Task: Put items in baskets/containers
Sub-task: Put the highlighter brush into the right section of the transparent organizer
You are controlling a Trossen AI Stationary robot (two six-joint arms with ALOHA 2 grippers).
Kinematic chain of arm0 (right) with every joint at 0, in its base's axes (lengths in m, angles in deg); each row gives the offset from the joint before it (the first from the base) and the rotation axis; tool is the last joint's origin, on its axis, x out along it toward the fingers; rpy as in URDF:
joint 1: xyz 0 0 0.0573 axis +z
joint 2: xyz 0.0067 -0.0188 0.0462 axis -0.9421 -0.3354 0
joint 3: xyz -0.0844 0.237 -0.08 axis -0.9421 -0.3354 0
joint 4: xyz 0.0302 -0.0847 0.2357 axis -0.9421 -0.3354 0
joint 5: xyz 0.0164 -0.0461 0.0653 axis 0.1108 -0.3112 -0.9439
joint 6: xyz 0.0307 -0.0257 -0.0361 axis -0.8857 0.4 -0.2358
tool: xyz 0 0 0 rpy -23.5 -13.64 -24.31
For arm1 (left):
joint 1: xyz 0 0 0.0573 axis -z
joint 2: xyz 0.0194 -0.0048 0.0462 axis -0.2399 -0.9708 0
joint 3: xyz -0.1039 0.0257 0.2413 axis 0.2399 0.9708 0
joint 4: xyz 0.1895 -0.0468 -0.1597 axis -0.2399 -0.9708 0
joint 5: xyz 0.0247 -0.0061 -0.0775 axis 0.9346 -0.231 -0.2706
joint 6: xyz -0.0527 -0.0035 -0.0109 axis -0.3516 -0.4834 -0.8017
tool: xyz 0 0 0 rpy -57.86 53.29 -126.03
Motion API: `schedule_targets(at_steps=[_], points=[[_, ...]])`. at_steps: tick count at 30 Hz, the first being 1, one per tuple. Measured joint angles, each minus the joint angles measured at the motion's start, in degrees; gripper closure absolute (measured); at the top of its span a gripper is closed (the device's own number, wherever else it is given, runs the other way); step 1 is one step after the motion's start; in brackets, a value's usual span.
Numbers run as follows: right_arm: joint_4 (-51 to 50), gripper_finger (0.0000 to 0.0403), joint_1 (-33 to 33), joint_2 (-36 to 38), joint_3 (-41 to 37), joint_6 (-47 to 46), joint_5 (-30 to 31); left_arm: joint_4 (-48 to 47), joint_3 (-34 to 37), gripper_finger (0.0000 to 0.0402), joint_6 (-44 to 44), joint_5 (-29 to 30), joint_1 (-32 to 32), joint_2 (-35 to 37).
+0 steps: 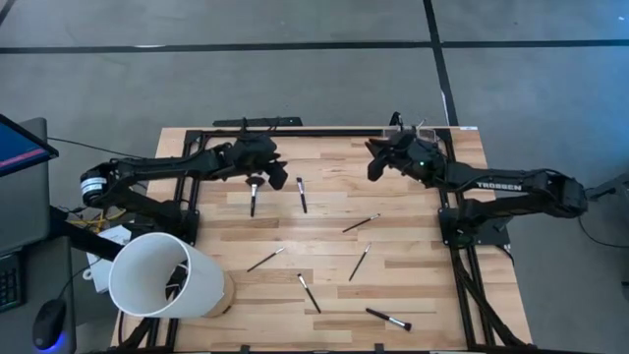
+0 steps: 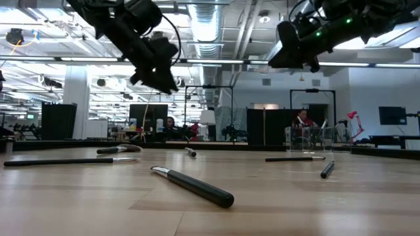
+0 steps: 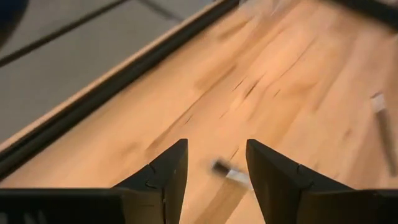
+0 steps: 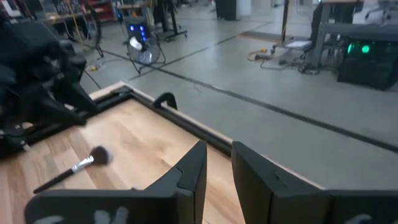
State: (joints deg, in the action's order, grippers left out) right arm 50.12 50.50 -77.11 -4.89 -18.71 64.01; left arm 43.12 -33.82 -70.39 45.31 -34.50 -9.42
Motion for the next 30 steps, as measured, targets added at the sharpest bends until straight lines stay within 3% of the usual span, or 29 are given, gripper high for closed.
schedule_targets(at_steps=[13, 23, 30], points=[[7.5, 0.0338, -0.1, 3.8, 3.8, 6.7, 0.0, -20.2, 0.0, 0.0241, -12.2, -0.3, -0.5, 0.0], [7.5, 0.0338, -0.6, -4.1, 10.9, 12.5, -0.2, -28.1, 0.0, 0.0230, -22.0, -5.3, -1.2, -1.4], [7.4, 0.0338, -0.8, -10.5, 15.3, 15.0, -2.3, -30.6, 0.0, 0.0222, -25.8, -7.4, -4.0, -10.9]])
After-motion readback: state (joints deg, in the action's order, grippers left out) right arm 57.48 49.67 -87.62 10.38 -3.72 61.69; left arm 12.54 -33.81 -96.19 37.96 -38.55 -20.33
